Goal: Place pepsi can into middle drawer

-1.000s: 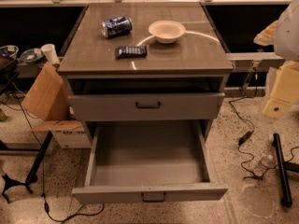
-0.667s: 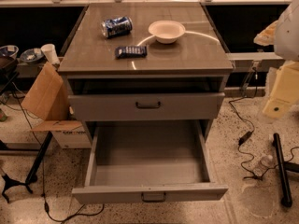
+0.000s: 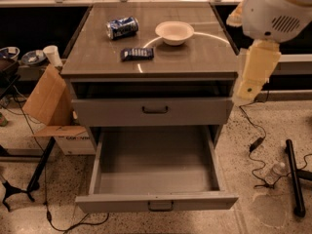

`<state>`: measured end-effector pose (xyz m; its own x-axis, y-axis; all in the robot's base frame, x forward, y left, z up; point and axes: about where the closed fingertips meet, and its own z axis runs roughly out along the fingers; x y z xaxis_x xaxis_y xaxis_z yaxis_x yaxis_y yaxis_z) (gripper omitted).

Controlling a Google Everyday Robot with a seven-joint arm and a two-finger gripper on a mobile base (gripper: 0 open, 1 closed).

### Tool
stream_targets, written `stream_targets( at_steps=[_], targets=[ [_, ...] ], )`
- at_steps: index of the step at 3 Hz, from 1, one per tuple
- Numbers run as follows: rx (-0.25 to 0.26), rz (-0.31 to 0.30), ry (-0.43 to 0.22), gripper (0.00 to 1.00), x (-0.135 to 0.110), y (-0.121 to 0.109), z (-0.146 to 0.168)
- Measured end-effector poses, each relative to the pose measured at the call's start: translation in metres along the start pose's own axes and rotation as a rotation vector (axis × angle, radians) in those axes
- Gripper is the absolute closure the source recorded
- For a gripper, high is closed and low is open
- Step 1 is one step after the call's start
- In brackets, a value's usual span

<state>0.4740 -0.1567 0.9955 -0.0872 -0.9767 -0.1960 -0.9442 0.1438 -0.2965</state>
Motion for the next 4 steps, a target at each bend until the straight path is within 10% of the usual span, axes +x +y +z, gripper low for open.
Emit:
stream_targets(
  at_steps=[1, 3, 4],
  targets=[
    [0.031, -0.087, -0.004, 0.0, -0.047, -0.023, 0.0],
    [0.019, -0.06, 0.015, 0.0, -0.049, -0.026, 0.005],
    [0.018, -0.043, 0.03, 0.0, -0.06, -0.064, 0.039]
  ],
)
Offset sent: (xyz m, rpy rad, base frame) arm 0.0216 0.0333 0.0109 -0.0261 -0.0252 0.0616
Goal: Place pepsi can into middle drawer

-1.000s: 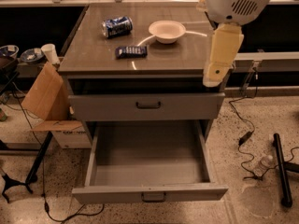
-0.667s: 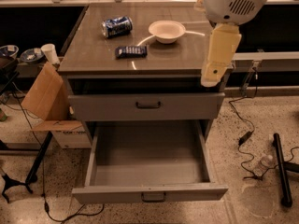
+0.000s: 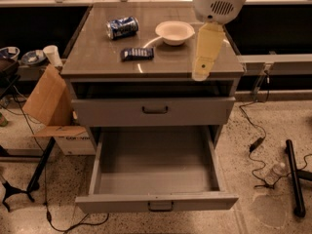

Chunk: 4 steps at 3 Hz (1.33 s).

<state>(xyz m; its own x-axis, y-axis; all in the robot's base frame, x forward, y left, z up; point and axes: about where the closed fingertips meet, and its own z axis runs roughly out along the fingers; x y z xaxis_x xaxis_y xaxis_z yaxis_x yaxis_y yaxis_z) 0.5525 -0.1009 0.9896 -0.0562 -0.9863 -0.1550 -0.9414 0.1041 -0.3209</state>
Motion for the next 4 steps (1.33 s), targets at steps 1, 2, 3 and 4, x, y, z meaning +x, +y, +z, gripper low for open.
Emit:
stream_targets(
  at_steps=[1, 2, 3, 4],
  targets=[
    [-0.012, 0.03, 0.01, 0.0, 0.0, -0.044, 0.049],
    [0.038, 0.119, 0.031, 0.0, 0.007, -0.096, 0.088],
    [0.125, 0.244, 0.074, 0.0, 0.015, -0.135, 0.106],
    [0.13, 0.279, 0.078, 0.0, 0.017, -0.137, 0.108]
  ],
)
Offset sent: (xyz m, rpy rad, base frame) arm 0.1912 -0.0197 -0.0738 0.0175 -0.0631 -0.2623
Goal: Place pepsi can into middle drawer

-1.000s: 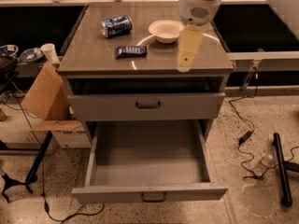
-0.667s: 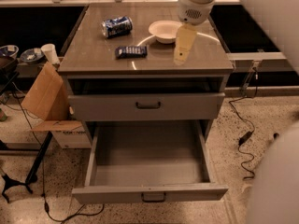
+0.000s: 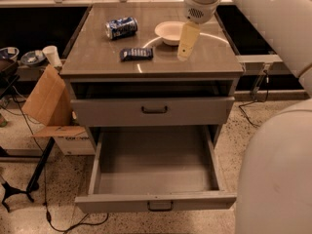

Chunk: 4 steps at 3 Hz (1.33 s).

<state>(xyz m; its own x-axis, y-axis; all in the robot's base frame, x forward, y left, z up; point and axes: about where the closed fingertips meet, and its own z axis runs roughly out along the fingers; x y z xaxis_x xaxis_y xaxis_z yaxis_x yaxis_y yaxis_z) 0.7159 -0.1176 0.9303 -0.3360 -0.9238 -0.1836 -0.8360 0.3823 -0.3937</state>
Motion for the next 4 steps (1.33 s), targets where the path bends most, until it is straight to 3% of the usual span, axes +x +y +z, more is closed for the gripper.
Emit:
stream_targets(
  at_steps=[2, 4],
  targets=[
    [0.013, -0.014, -0.009, 0.0, -0.003, 0.002, 0.003],
    [0.073, -0.178, -0.058, 0.0, -0.059, -0.007, 0.009]
  ],
)
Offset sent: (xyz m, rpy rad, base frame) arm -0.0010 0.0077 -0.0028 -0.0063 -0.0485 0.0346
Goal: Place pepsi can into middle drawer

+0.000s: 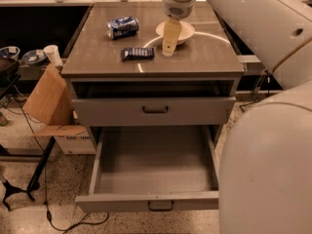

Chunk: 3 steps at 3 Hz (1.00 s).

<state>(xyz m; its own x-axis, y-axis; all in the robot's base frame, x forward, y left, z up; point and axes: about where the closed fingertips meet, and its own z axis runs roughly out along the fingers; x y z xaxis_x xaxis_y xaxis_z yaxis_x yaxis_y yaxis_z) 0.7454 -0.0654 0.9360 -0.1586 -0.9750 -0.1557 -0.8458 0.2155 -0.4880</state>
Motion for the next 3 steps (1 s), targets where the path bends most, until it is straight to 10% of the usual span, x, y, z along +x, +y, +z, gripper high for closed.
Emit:
stream_targets(
  at_steps=[2, 3],
  targets=[
    [0.023, -0.2, -0.023, 0.0, -0.048, -0.029, 0.007],
    [0.023, -0.2, -0.023, 0.0, -0.048, -0.029, 0.007]
  ],
)
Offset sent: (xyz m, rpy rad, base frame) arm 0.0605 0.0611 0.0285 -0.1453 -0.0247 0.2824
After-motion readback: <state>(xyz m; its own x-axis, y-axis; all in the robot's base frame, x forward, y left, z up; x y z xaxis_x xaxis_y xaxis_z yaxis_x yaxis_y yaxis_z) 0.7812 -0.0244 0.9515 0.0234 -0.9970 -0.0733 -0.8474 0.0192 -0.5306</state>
